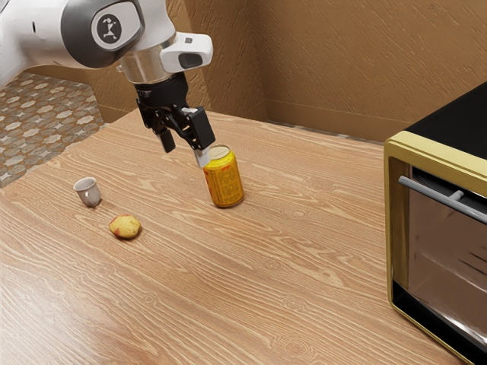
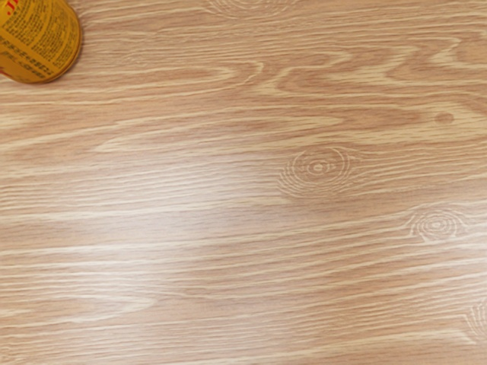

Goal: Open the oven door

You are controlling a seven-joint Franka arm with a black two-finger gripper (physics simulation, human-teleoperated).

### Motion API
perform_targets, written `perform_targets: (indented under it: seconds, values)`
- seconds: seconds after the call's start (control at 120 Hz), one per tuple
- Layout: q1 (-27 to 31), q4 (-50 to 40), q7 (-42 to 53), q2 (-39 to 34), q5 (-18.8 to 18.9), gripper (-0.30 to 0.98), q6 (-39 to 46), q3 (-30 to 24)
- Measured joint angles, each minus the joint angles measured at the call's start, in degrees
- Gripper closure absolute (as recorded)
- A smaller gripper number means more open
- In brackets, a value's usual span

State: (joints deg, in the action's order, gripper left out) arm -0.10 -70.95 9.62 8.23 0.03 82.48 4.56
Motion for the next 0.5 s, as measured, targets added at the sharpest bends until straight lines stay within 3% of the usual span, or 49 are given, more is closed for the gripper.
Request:
perform_targets:
  seconds: [0.258, 0.3, 0.35, 0.417, 0.5]
  values:
    - [-0.1, 2.7, 0.5, -1.9, -0.2, 0.0, -0.2, 0.2]
    - [2.7, 8.3, 5.1, -9.0, -2.0, 0.0, -0.5, -3.5]
    - [8.5, 9.8, 11.1, -15.7, -1.4, 0.0, -2.4, -13.9]
    - [-2.3, 5.7, 19.0, -23.2, -2.5, 0.0, -3.9, -23.6]
    - [-5.5, -9.7, 30.5, -36.5, -8.5, 0.0, -1.5, -22.3]
